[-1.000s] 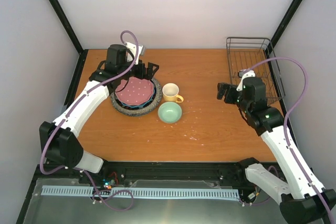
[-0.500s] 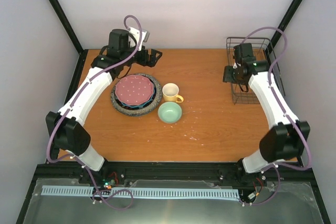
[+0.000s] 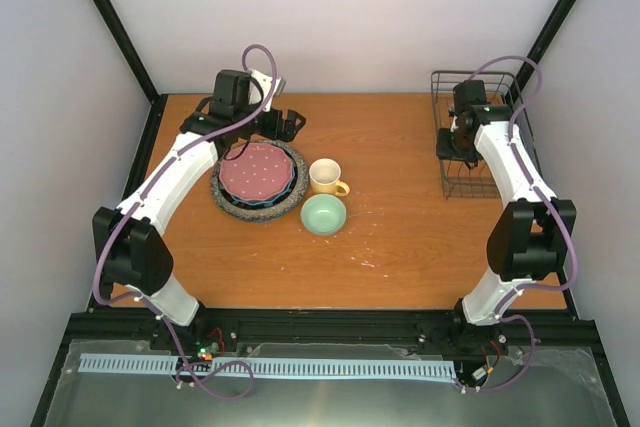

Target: Load the mixed dishes into the dish rack

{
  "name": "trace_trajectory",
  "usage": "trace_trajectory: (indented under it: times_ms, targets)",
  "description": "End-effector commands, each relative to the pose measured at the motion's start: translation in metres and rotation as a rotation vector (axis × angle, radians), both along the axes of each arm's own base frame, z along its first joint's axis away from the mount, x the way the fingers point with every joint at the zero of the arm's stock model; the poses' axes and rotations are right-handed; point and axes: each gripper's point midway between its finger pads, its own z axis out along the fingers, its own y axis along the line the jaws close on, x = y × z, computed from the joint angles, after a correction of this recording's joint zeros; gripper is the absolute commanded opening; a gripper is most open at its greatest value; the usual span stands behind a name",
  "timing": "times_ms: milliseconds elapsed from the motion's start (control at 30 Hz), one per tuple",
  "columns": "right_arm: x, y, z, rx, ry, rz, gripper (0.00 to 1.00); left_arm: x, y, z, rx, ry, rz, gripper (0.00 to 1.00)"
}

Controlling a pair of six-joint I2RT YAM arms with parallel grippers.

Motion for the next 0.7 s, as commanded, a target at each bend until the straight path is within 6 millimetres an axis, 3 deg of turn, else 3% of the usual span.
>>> trace_trajectory:
  times_ms: [0,100,667]
  targets:
    - [0.007,0.004,-0.02,0.036,0.039,0.03,0.41,0.0,0.007,0.004,-0.004,-0.017,0.008,1.0]
    - [0.008,0.013,-0.03,0.084,0.058,0.056,0.41,0.0,0.009,0.001,-0.006,-0.009,0.01,1.0]
    - [0.004,0.01,-0.068,0.057,0.159,0.05,0.36,-0.001,0.015,-0.01,-0.027,0.014,0.007,1.0]
